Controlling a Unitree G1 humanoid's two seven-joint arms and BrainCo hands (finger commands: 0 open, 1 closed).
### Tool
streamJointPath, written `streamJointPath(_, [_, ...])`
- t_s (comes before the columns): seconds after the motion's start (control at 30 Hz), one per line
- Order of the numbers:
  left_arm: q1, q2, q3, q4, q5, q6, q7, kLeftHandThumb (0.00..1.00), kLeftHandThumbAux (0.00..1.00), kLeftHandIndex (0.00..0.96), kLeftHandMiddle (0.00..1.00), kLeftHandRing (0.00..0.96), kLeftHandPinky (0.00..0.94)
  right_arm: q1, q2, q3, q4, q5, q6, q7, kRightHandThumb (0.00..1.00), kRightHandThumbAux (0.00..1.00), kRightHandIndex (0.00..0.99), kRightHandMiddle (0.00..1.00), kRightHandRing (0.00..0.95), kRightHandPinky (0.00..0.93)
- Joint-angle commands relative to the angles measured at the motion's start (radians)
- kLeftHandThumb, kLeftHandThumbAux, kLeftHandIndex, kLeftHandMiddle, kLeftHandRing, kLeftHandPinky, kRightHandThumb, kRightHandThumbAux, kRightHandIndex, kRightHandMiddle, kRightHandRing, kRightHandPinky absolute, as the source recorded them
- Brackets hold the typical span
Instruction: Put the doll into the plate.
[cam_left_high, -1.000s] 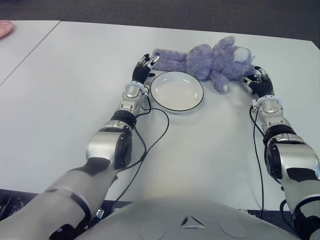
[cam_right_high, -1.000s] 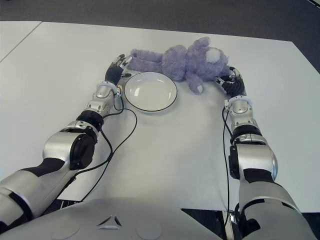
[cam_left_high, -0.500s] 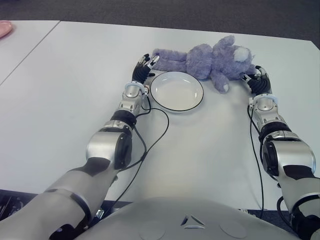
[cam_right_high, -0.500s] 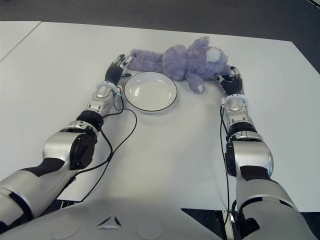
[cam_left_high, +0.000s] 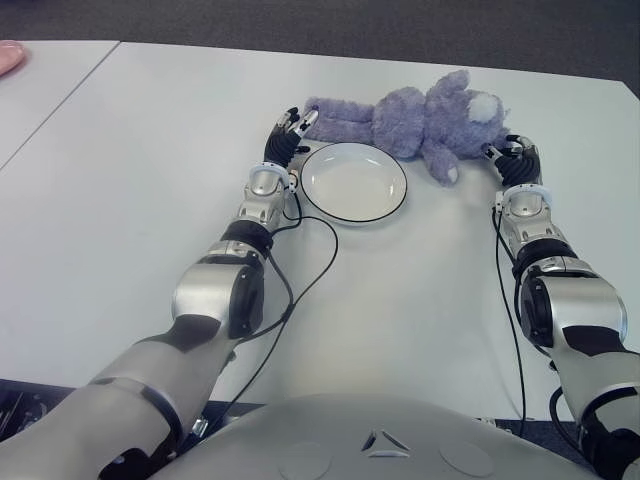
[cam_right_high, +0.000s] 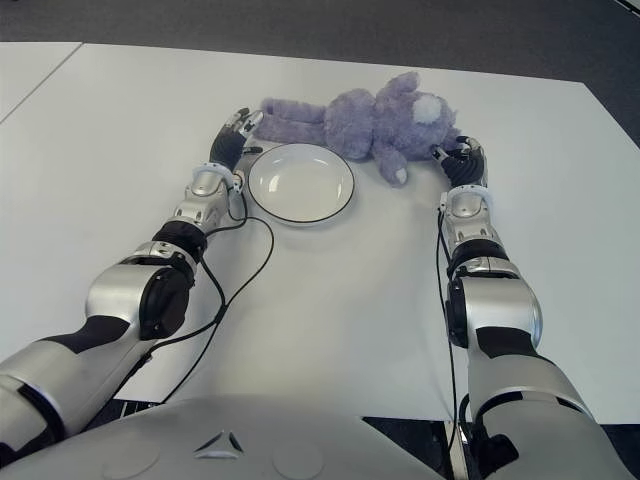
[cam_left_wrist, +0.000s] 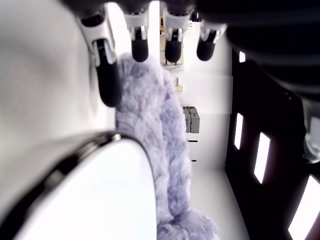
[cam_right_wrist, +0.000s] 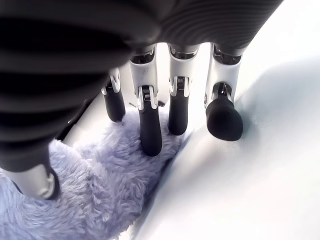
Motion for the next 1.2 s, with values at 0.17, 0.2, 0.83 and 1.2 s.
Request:
streamJointPath(0.17, [0.240, -0.036, 0.013, 0.178, 0.004, -0.094, 0.086, 0.000, 0.425, 0.000, 0.000, 0.000, 0.015, 0.026, 0.041, -0.012, 0.047, -0.006, 0.066, -0.009, 0.306, 0.590, 0.143, 0.117, 0.196, 0.289])
streamJointPath(0.2, [0.240, -0.036, 0.013, 0.178, 0.004, -0.093, 0.086, 0.000, 0.427, 0.000, 0.000, 0.000, 0.016, 0.025, 0.041, -0.012, 0.047, -0.007, 0.067, -0.011, 0.311, 0.599, 0.138, 0.119, 0.198, 0.290])
streamJointPath(0.83, [0.257, -0.034, 0.033, 0.175, -0.017, -0.114, 0.072, 0.000, 0.437, 0.000, 0.000, 0.000, 0.016, 0.250, 0.095, -0.031, -0.282, -0.105, -0.343, -0.580, 0.188, 0.686, 0.148, 0.055, 0.036, 0.015])
streamJointPath(1.2, [0.254, -0.020, 0.029, 0.176, -0.004, -0.095, 0.056, 0.000, 0.442, 0.000, 0.000, 0.000, 0.014, 0.162, 0.069, 0.076, -0.295, -0.418, -0.633, -1.135, 0.640, 0.729, 0.417, 0.184, 0.069, 0.000])
